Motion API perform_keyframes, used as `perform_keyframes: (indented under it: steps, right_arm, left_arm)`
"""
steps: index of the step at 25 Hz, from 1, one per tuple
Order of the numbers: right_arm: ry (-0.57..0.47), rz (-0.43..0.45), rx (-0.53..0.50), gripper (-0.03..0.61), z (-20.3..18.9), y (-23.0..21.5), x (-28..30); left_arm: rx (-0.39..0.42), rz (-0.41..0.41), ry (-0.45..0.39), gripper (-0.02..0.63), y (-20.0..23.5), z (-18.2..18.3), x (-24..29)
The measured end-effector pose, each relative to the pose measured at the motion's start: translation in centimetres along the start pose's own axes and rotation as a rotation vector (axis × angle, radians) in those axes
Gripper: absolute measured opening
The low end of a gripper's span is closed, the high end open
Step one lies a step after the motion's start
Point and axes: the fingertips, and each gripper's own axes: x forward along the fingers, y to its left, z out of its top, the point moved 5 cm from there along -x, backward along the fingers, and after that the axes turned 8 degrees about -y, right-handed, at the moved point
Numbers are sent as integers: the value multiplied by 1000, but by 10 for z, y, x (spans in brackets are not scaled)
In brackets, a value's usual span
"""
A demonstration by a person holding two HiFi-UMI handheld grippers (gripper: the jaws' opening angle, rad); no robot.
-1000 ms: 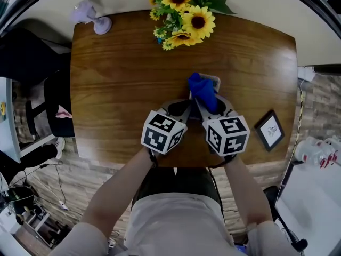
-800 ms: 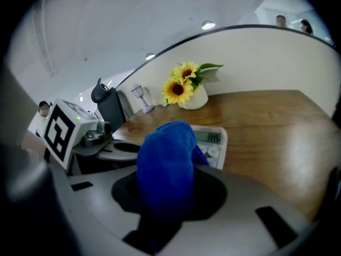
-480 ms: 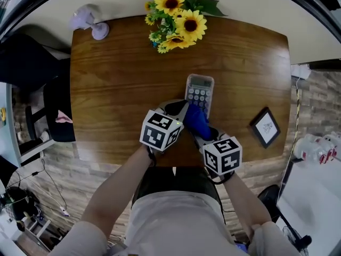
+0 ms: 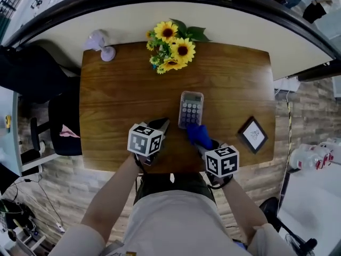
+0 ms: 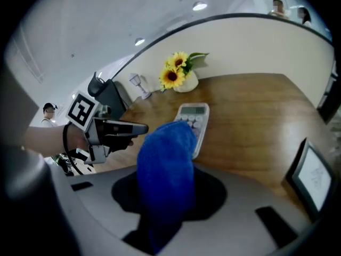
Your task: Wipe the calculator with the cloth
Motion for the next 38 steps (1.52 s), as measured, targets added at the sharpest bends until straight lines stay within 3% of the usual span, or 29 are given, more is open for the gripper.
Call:
perform_keyframes:
  steps: [5, 13, 22, 31, 38]
  right_arm:
    - [-151, -31, -74, 120, 58, 9, -28]
    - [-404, -16, -164, 121, 153, 46, -83]
    - [-674, 30, -339, 121, 230, 102, -173]
    - [-888, 41, -430, 121, 261, 140, -265]
    - [-953, 77, -446, 121, 253, 162, -308]
  left_arm:
    - [29, 33, -76, 3, -5, 34, -43]
    - [167, 43, -272, 3, -39, 117, -116]
    - [464, 114, -463, 3, -93, 204, -197]
    - [614, 163, -736, 3, -150, 254, -280]
    - [707, 168, -806, 3, -187, 259, -320]
